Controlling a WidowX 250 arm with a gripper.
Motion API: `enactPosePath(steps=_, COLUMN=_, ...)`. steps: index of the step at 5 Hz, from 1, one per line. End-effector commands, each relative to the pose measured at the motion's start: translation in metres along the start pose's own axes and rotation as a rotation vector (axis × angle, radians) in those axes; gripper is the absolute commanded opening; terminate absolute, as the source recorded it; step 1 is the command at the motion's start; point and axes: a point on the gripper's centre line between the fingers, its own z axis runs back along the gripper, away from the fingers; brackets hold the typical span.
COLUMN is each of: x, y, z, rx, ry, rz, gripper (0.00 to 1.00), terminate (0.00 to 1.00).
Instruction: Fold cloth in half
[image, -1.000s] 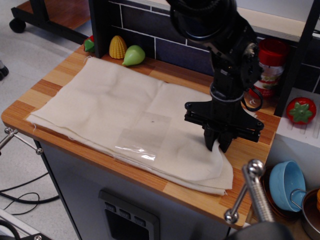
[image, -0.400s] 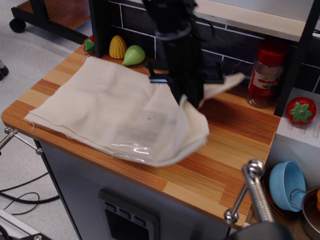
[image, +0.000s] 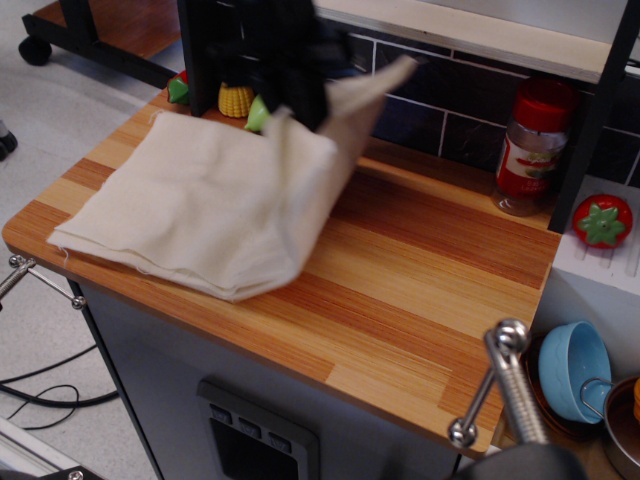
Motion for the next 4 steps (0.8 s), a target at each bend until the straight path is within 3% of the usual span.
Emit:
enactPosePath(steps=1, x=0.011, y=0.047, z=0.054, rx=-0.002, ry=0.086, rz=-0.072, gripper=0.0, terminate=0.0)
enactPosePath(steps=2, x=0.012, y=0.071, z=0.054, rx=0.042, ry=0.117, rz=-0.092, gripper=0.0, terminate=0.0)
enactPosePath(steps=4, x=-0.002, y=0.121, z=0.032, rx=0.153, ry=0.136, rz=-0.102, gripper=0.0, terminate=0.0)
